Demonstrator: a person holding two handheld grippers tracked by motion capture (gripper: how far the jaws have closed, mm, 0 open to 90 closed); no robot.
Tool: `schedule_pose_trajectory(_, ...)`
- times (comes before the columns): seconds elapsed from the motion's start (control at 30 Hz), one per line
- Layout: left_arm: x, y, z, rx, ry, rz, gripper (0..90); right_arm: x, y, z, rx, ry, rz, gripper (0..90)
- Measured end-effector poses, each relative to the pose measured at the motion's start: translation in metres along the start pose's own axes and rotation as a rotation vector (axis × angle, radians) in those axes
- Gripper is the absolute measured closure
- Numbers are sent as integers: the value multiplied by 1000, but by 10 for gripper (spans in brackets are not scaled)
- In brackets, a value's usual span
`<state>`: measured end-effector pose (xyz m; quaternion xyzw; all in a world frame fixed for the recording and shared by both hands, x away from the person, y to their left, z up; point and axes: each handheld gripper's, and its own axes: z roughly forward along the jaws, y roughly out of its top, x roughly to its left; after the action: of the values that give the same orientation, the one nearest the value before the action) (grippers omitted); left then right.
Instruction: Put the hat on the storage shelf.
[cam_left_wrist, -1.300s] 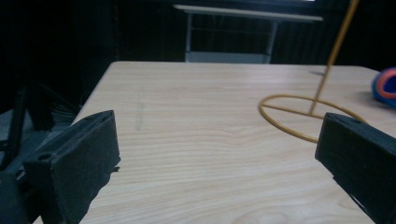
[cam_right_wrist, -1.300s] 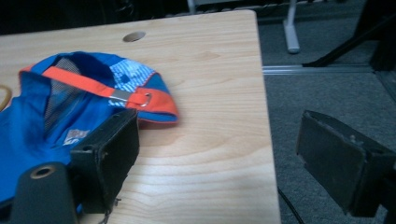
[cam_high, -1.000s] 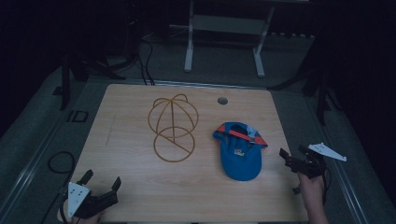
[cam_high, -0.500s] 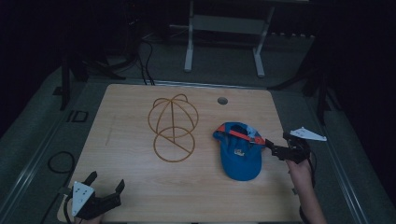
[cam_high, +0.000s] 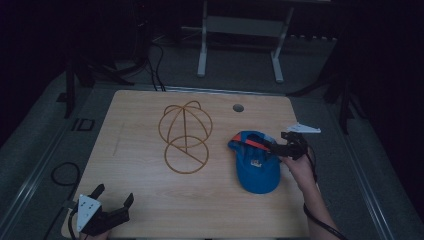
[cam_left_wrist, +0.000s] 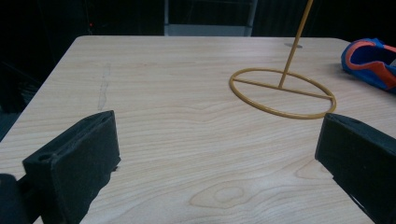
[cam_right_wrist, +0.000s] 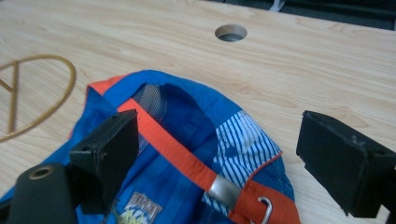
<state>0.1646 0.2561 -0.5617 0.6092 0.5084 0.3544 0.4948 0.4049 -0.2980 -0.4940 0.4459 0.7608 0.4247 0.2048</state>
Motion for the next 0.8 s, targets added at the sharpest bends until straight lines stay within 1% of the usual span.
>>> schedule_pose_trajectory(0.03,0,0,0,0,2,0,1,0,0,4,6,-4,-8,130)
schedule_pose_trajectory(0.1,0,0,0,4,-1,4,1,1,0,13,29,10,-25,130)
schedule_pose_trajectory(0.13,0,0,0,5,3,6,1,1,0,13,29,10,-25,130)
schedule_pose_trajectory(0.17,0,-1,0,6,-3,3,1,1,0,17,42,0,-34,131)
schedule_pose_trajectory(0.2,0,-1,0,9,-2,6,1,0,-2,26,67,-9,-39,131)
schedule_pose_trajectory(0.27,0,-1,0,10,-8,6,1,-3,-4,34,90,-21,-36,132)
schedule_pose_trajectory(0.4,0,-1,0,7,-5,8,1,-8,-11,49,130,-47,-26,135)
schedule_pose_trajectory(0.47,0,-1,0,6,-10,-1,1,-11,-14,56,148,-60,-25,140)
schedule_pose_trajectory(0.53,1,-1,-1,7,-10,-4,1,-13,-17,60,156,-84,-24,149)
schedule_pose_trajectory(0.67,1,-1,-1,7,-14,-8,1,-19,-21,64,167,-101,1,161)
schedule_pose_trajectory(0.8,1,-1,-1,8,-14,-8,1,-23,-27,68,205,-113,17,165)
